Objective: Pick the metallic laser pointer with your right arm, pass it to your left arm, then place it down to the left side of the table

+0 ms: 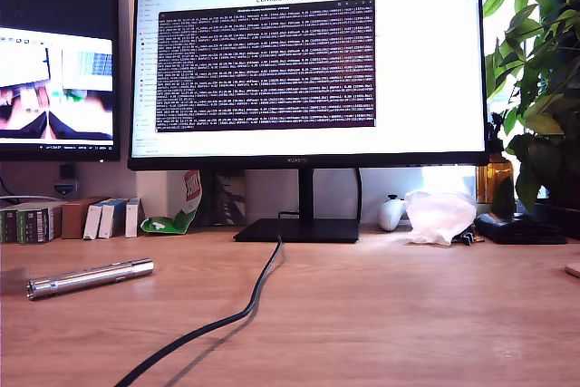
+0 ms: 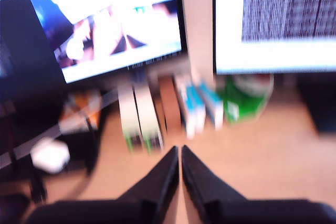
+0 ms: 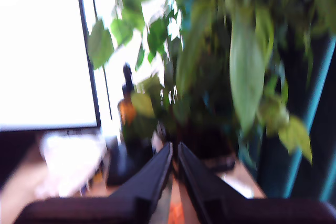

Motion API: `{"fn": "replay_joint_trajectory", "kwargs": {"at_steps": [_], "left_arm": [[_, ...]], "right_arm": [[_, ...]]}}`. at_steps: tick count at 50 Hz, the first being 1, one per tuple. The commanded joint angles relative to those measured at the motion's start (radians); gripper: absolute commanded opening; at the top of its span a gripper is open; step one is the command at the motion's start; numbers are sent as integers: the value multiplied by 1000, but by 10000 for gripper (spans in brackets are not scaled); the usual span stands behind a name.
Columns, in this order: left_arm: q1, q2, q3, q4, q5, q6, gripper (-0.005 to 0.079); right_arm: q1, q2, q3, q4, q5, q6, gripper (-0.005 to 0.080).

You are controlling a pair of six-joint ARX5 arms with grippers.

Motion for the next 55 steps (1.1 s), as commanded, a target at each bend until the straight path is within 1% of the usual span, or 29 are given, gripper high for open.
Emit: {"fn": "replay_joint_trajectory", "kwargs": {"at_steps": [1,8,11,16,23,29,36,41,47,55], "left_arm": [[3,-32,-52,35,2,5,-21],[2,-109,-159,137,4,-12,-21],[2,-148,-195,159,5,-15,-21],[1,-218,-243,142,7,-18,-21],[1,-320,-322,140,0,-34,-21],[1,-401,-401,163,-10,-44,-21],[1,-512,-504,208,-46,-57,-21],[1,-593,-560,208,-59,-64,-21],[-1,-686,-569,126,-68,-81,-21],[-8,-829,-569,-53,-73,-82,-21]], "right_arm": [[-2,-21,-48,13,2,2,-13],[-2,-97,-144,47,1,3,-13],[-2,-145,-180,49,1,5,-13],[-2,-236,-224,39,-6,3,-13],[-1,-343,-232,-12,-61,4,-13],[-1,-405,-244,-33,-73,9,-13],[-1,-487,-302,-34,-80,8,-13],[-1,-562,-332,-45,-81,21,-13],[-1,-567,-339,-63,-95,32,-13],[-1,-567,-388,-76,-135,45,-13]]}}
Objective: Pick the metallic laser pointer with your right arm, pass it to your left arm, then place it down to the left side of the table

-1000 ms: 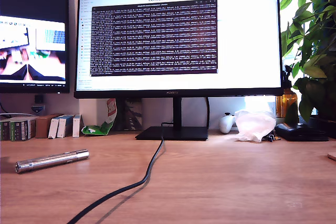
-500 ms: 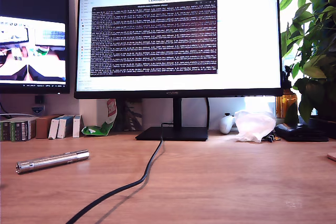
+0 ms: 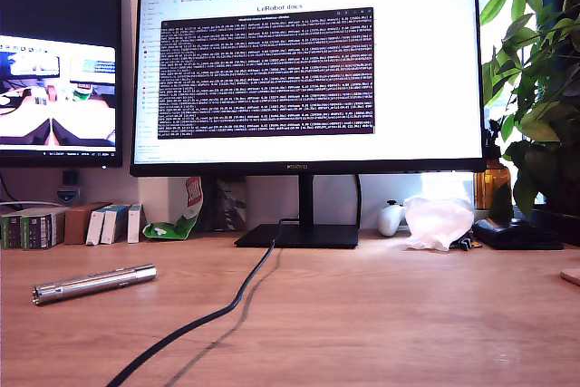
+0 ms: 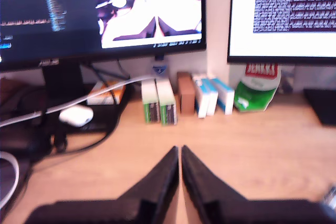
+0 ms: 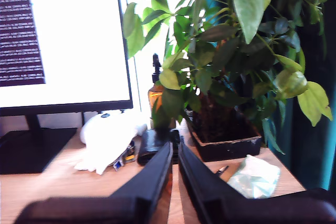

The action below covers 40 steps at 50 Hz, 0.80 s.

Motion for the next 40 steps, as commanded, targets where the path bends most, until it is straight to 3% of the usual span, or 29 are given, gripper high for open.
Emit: {"fn": "replay_joint_trajectory", "kwargs": {"at_steps": [1,11,25,40], "left_arm": [[-6,-51,-31,-53,-4,-7,-21],[-13,-103,-31,-144,-17,-37,-21],[-42,-102,-31,-187,-6,-113,-21],[-44,-102,-31,-197,-14,-131,-21]], "right_arm": [[-1,-7,-58,-3,-7,21,-13],[-1,-7,-74,-34,-6,26,-13],[6,-7,-99,-48,-71,-27,-13],[5,-6,-98,-91,-58,-19,-13]]}}
